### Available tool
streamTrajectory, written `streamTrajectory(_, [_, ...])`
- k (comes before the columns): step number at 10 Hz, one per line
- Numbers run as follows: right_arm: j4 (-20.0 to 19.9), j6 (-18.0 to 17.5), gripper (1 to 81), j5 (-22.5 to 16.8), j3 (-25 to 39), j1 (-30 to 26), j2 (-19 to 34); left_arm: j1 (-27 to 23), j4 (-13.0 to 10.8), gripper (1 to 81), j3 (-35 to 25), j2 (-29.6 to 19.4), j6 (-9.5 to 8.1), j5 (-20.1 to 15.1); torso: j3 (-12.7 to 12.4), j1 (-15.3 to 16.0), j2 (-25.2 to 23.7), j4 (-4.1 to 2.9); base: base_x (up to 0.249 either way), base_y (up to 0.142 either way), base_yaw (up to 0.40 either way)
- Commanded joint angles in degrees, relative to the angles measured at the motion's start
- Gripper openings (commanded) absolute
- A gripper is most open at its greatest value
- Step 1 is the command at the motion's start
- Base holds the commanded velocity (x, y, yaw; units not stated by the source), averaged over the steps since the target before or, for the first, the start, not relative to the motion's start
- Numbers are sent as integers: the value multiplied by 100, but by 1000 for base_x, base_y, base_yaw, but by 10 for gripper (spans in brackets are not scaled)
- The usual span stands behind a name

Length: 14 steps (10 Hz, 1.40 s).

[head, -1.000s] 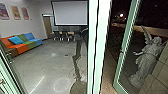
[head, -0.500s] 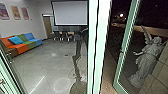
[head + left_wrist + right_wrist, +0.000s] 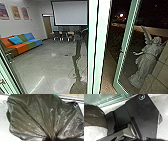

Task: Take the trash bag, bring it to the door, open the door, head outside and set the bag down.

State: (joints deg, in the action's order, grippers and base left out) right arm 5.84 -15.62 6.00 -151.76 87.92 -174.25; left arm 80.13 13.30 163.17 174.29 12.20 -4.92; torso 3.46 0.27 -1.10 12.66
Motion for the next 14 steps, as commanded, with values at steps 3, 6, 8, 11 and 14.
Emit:
streamTrajectory(3, [92, 41, 811, -257, 34, -244, -42, -353, -20, 10, 13, -34, 63, -369, 0, 0, 0, 0, 0, 0, -171])
streamTrajectory(6, [93, 41, 811, -248, 25, -244, -42, -353, -20, 10, 13, -43, 63, -369, 0, 0, -2, 0, 0, 0, -180])
streamTrajectory(8, [93, 42, 811, -248, 25, -244, -42, -353, -29, 10, 13, -43, 63, -369, 0, 0, -2, 0, 0, 0, -187])
streamTrajectory(11, [93, 50, 811, -248, 25, -235, -51, -353, -20, 10, 13, -60, 63, -369, 0, -2, -2, 0, 0, 0, -144])
streamTrajectory(14, [207, 85, 811, -266, 25, -182, -103, -353, -29, 10, 13, -52, 63, -351, 0, -2, -2, -2, -61, 0, -28])
